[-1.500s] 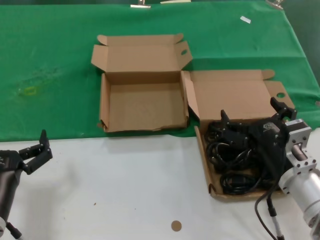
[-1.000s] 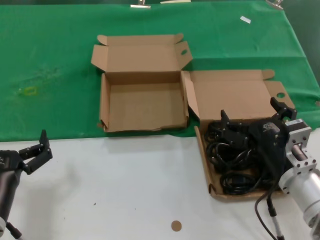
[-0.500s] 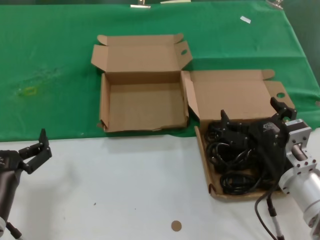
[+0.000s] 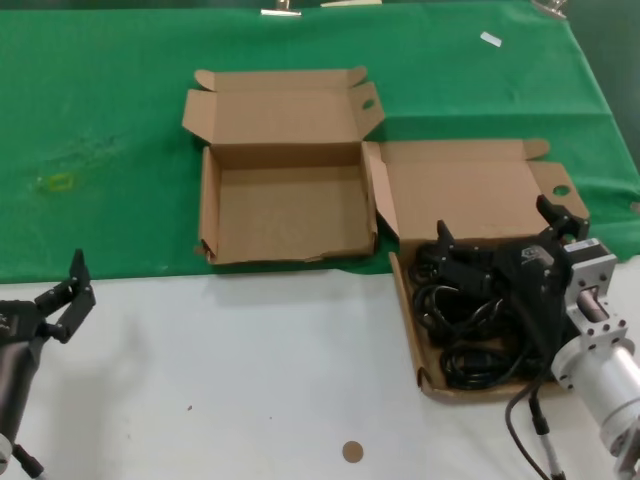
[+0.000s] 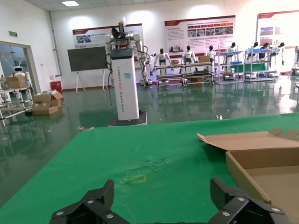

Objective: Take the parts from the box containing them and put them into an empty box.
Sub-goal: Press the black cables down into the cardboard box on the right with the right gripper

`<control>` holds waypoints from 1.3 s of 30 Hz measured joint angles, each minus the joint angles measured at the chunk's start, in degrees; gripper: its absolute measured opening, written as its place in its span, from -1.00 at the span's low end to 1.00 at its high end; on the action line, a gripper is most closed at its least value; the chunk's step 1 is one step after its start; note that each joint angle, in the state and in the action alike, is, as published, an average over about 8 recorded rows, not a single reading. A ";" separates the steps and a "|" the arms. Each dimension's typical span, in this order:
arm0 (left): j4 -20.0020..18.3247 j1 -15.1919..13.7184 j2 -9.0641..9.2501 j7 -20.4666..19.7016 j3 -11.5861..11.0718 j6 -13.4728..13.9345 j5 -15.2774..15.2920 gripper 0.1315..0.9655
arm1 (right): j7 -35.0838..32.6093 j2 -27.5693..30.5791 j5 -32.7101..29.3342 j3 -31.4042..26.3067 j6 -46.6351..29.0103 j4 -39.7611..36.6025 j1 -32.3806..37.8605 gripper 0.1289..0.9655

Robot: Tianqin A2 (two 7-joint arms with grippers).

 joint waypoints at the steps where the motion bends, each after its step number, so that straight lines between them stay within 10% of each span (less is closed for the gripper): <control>1: 0.00 0.00 0.00 0.00 0.00 0.00 0.00 0.53 | -0.06 0.38 0.38 -0.54 0.51 0.17 -0.01 1.00; 28: 0.00 0.00 0.00 0.00 0.00 0.00 0.00 -0.66 | -10.76 34.44 25.38 -27.87 9.31 5.82 9.32 1.00; 39: 0.00 0.00 0.00 0.00 0.00 0.00 0.00 -0.88 | -8.06 47.46 20.87 -38.39 -2.38 4.83 20.52 1.00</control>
